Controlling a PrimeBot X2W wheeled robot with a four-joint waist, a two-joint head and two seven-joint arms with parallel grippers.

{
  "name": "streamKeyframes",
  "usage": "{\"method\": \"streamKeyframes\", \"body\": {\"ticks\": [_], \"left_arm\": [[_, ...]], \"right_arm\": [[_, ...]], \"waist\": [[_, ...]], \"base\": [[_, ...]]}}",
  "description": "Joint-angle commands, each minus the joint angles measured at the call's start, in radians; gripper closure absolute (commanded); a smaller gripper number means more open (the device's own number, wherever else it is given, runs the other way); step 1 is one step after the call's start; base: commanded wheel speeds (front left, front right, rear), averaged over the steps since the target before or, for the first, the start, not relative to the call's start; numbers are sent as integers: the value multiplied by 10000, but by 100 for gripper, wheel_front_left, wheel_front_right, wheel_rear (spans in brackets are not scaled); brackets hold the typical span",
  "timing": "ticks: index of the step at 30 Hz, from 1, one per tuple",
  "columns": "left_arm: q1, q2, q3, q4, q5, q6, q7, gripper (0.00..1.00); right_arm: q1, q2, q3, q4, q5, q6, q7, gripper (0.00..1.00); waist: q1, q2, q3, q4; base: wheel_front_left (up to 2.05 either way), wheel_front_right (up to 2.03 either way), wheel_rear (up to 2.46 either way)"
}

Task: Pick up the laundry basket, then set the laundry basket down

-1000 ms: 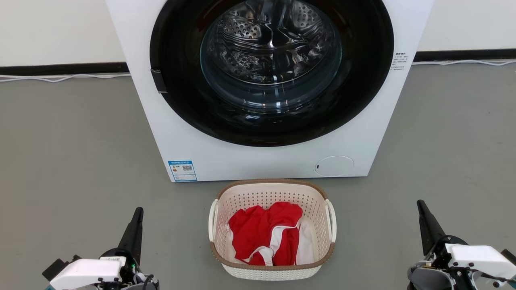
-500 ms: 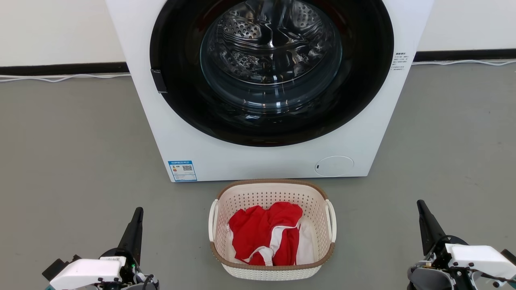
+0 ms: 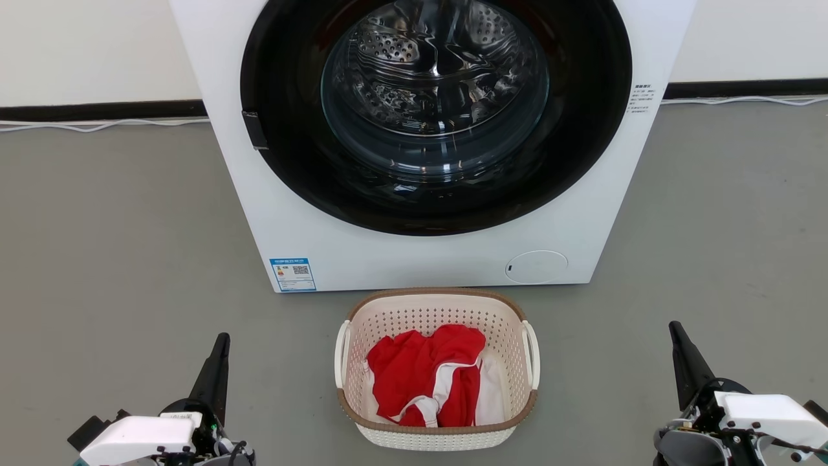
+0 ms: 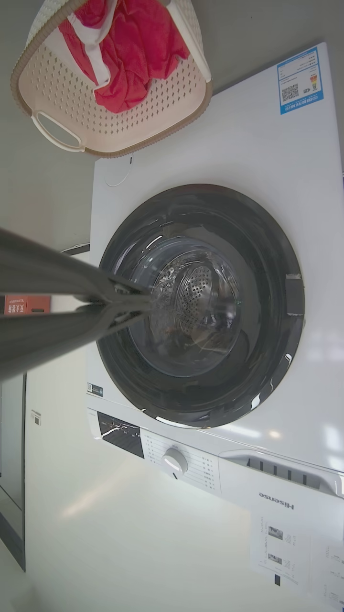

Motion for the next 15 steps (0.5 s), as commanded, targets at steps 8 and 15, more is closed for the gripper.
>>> {"method": "streamKeyframes", "body": {"ticks": [8, 15], "left_arm": [[-561, 139, 308, -290, -16, -71, 64, 100], [-561, 139, 307, -290, -16, -71, 64, 100]], "right_arm": [[-417, -112, 192, -313, 64, 71, 77, 100], [-417, -112, 192, -313, 64, 71, 77, 100]], "waist": [[0, -1, 0, 0], [0, -1, 0, 0]], "base": [[0, 0, 0], [0, 0, 0]]}}
